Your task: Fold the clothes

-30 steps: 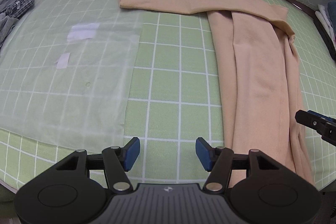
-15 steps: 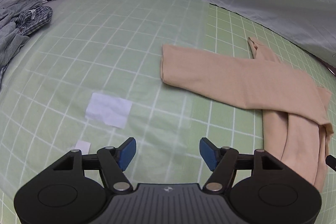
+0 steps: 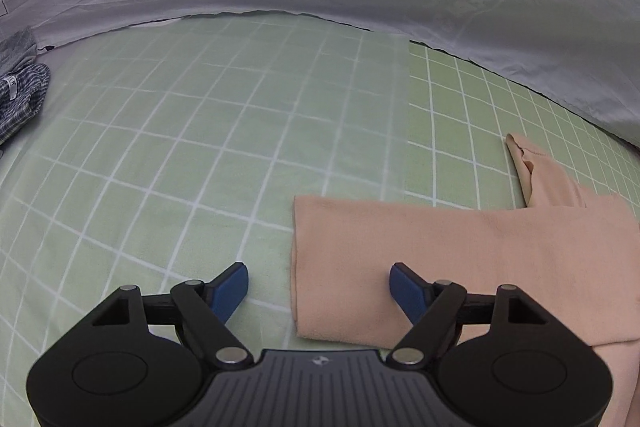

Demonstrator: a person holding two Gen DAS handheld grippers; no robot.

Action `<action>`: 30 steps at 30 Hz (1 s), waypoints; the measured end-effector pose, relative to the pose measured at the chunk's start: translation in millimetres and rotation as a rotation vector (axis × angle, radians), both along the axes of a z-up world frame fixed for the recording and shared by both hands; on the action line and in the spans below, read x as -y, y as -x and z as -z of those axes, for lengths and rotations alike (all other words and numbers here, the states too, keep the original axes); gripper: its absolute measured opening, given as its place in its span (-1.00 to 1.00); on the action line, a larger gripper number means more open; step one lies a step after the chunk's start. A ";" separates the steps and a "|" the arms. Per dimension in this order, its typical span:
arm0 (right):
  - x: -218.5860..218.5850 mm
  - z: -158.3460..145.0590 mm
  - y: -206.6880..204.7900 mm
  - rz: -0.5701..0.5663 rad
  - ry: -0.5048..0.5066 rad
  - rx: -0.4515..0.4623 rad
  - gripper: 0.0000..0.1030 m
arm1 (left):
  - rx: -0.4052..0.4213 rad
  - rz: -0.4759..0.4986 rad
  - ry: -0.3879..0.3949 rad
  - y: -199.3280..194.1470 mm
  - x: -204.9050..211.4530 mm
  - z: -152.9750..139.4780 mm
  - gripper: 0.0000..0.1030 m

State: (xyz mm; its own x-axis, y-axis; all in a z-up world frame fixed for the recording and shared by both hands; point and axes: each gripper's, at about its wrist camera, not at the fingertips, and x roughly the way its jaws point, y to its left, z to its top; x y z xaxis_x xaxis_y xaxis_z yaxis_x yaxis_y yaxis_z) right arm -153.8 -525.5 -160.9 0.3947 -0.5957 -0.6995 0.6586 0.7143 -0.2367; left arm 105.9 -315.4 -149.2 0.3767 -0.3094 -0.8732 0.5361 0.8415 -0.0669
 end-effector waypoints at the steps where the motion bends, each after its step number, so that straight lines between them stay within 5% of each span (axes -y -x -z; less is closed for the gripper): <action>1: 1.8 1.6 -1.8 0.000 -0.007 0.001 -0.21 | 0.016 0.026 -0.013 2.7 2.8 0.7 0.39; 6: 0.7 11.9 -8.4 -0.001 -0.001 -0.029 -0.23 | 0.060 0.110 -0.013 13.0 9.9 1.7 -0.11; 8: -0.3 11.6 -7.4 -0.003 0.001 -0.024 -0.25 | 0.065 0.119 0.002 15.3 10.4 2.0 -0.51; 10: -0.3 8.7 -5.3 -0.009 0.001 0.000 -0.51 | 0.038 0.107 0.032 14.1 9.5 1.3 -0.79; 11: -0.5 5.6 -4.1 -0.006 0.008 0.017 -0.63 | 0.026 0.101 0.047 13.6 9.1 0.9 -0.81; 24: -18.4 -39.1 -1.9 0.035 0.130 0.166 -0.63 | 0.153 0.031 0.171 12.5 -18.4 -52.6 -0.83; 30: -27.5 -40.8 -14.1 -0.018 0.079 0.195 -0.51 | 0.189 -0.060 0.177 9.3 -48.1 -67.5 -0.83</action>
